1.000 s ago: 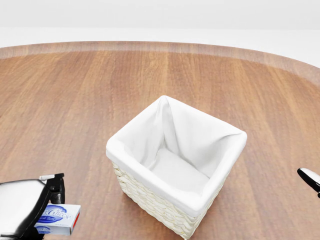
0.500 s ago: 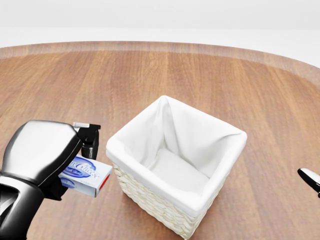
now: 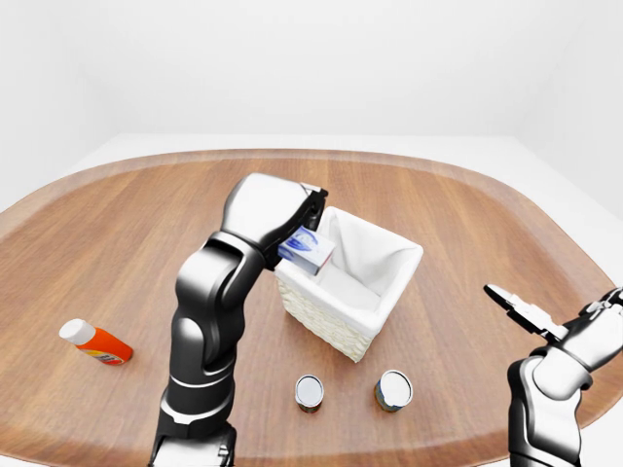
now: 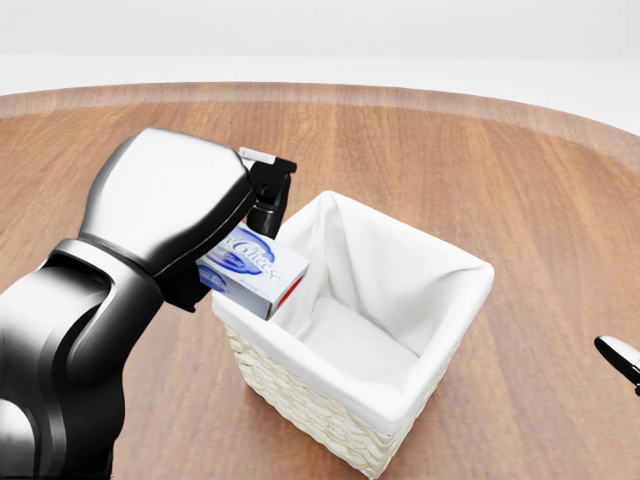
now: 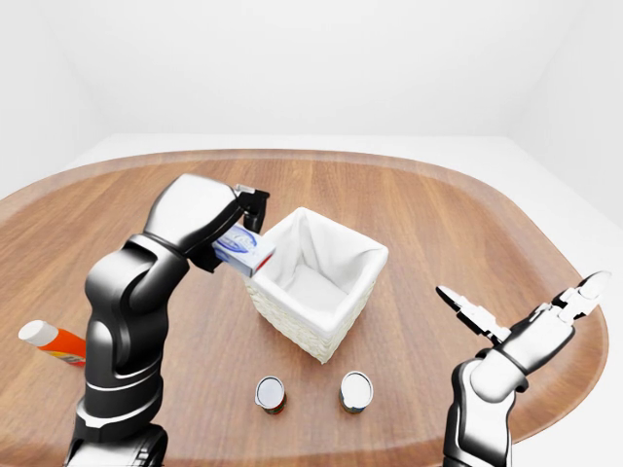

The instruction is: Pick up the alphabet soup and the cream cheese box, and put them in the basket.

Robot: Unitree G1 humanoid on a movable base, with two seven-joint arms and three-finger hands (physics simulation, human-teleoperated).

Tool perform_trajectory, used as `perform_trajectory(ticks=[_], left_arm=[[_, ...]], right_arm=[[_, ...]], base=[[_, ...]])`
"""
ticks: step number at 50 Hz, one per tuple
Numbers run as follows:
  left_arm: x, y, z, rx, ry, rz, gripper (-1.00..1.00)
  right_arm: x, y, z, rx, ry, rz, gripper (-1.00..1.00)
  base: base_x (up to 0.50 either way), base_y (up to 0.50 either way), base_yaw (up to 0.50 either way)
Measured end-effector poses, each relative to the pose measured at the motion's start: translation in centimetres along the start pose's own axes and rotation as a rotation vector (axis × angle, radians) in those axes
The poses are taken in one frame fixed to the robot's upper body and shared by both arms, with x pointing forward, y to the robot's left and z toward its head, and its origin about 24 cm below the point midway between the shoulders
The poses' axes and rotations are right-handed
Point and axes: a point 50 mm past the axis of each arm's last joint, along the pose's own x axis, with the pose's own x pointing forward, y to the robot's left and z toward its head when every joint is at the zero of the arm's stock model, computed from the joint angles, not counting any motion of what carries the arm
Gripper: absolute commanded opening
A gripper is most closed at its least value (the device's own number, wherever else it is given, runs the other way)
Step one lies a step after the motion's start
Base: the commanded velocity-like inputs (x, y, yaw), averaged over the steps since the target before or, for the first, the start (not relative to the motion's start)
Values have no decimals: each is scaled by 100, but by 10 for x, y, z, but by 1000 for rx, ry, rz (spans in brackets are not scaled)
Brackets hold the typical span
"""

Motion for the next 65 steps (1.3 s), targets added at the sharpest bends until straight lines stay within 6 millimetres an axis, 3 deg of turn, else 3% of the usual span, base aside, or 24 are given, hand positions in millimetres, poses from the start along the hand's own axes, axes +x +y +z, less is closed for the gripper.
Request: perform_trajectory(ticks=[16, 37, 47, 65], left_arm=[[34, -1, 25, -6, -78, -44, -100], [70, -39, 55, -6, -125, -247, -100], [82, -56, 66, 5, -140, -322, -100], [93, -67, 72, 22, -148, -377, -100]], right_arm=[[0, 0, 0, 5, 1, 0, 100], [0, -1, 2, 13, -3, -3, 100], [0, -1, 2, 14, -1, -4, 100], [0, 0, 0, 11, 4, -2, 100]], base=[[0, 0, 0], [0, 0, 0], [0, 0, 0], [0, 0, 0]])
